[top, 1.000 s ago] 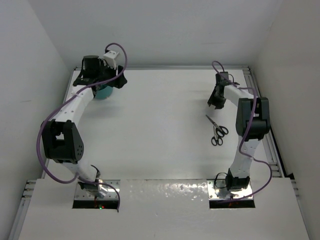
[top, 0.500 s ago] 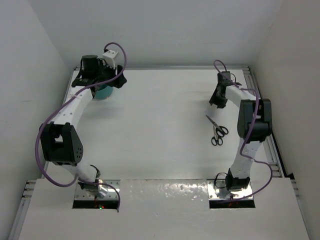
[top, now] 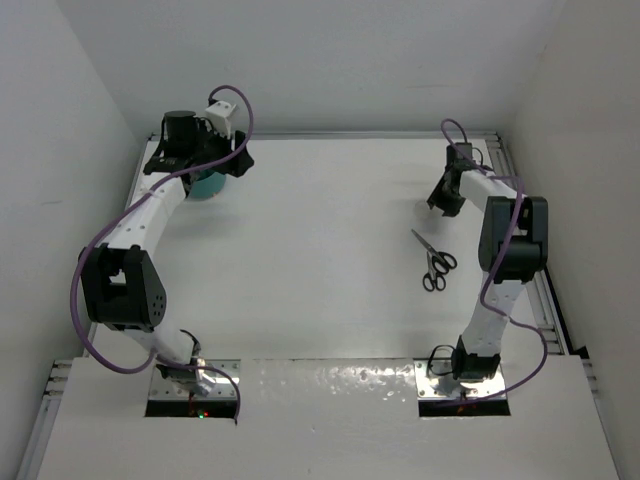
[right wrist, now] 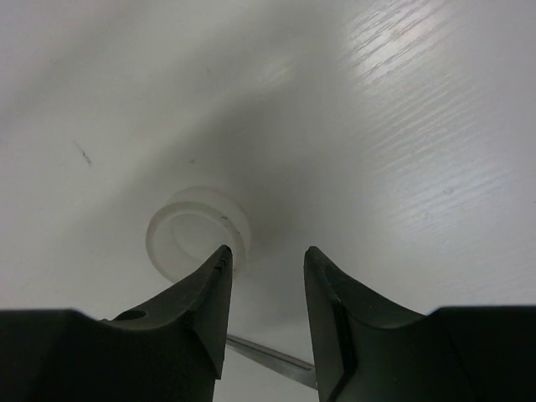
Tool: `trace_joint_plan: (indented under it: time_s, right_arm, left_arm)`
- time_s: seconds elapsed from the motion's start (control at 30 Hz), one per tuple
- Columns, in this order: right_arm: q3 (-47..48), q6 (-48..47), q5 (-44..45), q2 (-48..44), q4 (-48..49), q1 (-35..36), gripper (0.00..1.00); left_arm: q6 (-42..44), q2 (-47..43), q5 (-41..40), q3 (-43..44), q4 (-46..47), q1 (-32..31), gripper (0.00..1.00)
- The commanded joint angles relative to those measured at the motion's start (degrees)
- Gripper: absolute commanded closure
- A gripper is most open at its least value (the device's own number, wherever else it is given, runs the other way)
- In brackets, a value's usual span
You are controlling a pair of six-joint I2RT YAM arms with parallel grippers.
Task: Sort the stationery into containers
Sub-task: Pick up the stationery from the center of the board.
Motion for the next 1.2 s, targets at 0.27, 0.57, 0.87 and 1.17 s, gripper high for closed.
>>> trace_joint_plan:
  time_s: [0.27, 0.57, 0.87, 1.17]
  right_arm:
    - [1.47, 1.38, -2.44, 3.19, 2.89, 0.09, 0.61]
    - [1.21, 1.38, -1.56, 5.14, 2.7, 0.0, 0.91]
    - [-4.76, -17.07, 8.63, -14.08, 17.1, 14.65, 1.0]
    - [4.26, -21.83, -3.22, -12.81, 28.19, 32.86, 1.0]
  left_arm:
    - [-0.6, -2.25, 0.48, 0.09, 1.96, -0.31, 0.44]
    - [-1.83, -1.81, 0.92, 1.14, 2.31, -0.31, 0.44]
    - [-2.71, -2.51, 18.12, -0.26, 3.18, -3.03, 0.36]
    - [-11.23, -3.04, 22.28, -5.45, 10.3, -8.21, 0.27]
